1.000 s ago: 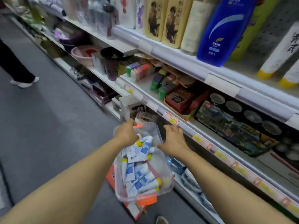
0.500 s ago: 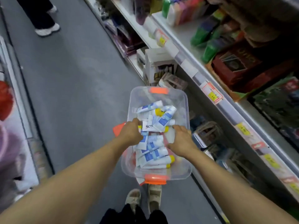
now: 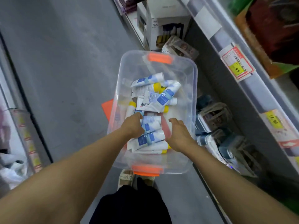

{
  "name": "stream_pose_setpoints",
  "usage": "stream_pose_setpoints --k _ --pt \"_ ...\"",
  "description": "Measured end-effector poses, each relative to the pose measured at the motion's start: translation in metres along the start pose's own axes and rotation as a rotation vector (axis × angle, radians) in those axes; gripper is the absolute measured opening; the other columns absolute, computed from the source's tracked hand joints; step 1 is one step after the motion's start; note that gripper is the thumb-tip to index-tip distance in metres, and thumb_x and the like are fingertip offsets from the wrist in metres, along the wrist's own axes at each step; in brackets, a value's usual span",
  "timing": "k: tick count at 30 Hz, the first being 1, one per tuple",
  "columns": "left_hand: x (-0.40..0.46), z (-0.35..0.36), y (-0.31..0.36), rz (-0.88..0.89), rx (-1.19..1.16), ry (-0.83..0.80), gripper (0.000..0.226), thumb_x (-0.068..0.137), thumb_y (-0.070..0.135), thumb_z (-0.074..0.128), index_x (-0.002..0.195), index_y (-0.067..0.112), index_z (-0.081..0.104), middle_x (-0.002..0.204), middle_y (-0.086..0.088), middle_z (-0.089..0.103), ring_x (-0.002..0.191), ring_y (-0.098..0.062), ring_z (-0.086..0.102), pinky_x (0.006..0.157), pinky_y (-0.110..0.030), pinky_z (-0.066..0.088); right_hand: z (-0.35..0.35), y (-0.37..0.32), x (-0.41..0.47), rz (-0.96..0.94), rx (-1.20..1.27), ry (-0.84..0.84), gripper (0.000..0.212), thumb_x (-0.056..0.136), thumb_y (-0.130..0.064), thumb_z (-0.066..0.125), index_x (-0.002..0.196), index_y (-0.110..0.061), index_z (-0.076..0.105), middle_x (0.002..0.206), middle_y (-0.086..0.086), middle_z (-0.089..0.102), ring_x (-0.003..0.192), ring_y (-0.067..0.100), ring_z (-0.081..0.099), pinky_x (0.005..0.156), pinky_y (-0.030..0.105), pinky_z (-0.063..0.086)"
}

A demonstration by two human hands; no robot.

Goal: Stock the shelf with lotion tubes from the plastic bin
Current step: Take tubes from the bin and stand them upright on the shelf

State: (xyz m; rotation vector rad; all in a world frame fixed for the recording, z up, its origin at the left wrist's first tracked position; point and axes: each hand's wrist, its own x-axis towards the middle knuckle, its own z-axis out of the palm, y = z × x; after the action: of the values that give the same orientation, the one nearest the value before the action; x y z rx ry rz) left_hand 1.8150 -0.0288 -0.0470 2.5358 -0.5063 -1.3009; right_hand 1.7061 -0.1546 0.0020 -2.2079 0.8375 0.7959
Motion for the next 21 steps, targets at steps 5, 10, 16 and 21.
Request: stream_pose_setpoints --k 5,10,16,21 --pt "0.036 0.028 0.009 0.068 0.042 -0.039 0.052 0.086 0.012 0.057 0.134 0.013 0.039 0.133 -0.011 0.051 0.118 -0.028 0.051 0.091 -0.031 0.043 0.012 0.01 0.014 0.007 0.076 0.034 0.069 0.085 0.0 0.057 0.143 -0.019 0.024 0.133 0.011 0.036 0.12 0.026 0.042 0.083 0.021 0.032" --pt "0.06 0.056 0.012 0.166 0.131 -0.071 0.05 0.082 0.009 0.06 0.128 0.014 0.04 0.13 -0.01 0.049 0.116 -0.029 0.05 0.094 -0.038 0.044 0.025 0.018 0.024 0.01 0.098 0.058 0.075 0.086 -0.001 0.057 0.146 -0.022 0.018 0.134 0.009 0.034 0.12 0.025 0.043 0.088 0.025 0.037" --pt "0.069 0.069 0.009 0.241 0.35 -0.006 0.057 0.081 0.013 0.062 0.132 0.014 0.038 0.131 -0.012 0.037 0.119 -0.03 0.042 0.091 -0.043 0.044 0.035 0.022 0.034 0.033 0.082 0.064 0.068 0.083 0.002 0.059 0.14 -0.014 0.026 0.135 0.012 0.035 0.119 0.028 0.045 0.089 0.03 0.041" --pt "0.062 0.049 0.008 0.241 0.275 -0.017 0.051 0.08 0.017 0.067 0.125 0.01 0.043 0.127 -0.012 0.047 0.117 -0.029 0.047 0.09 -0.038 0.043 0.034 0.024 0.033 -0.003 0.058 0.068 0.075 0.086 0.003 0.055 0.146 -0.02 0.018 0.133 0.011 0.036 0.119 0.027 0.043 0.085 0.028 0.04"
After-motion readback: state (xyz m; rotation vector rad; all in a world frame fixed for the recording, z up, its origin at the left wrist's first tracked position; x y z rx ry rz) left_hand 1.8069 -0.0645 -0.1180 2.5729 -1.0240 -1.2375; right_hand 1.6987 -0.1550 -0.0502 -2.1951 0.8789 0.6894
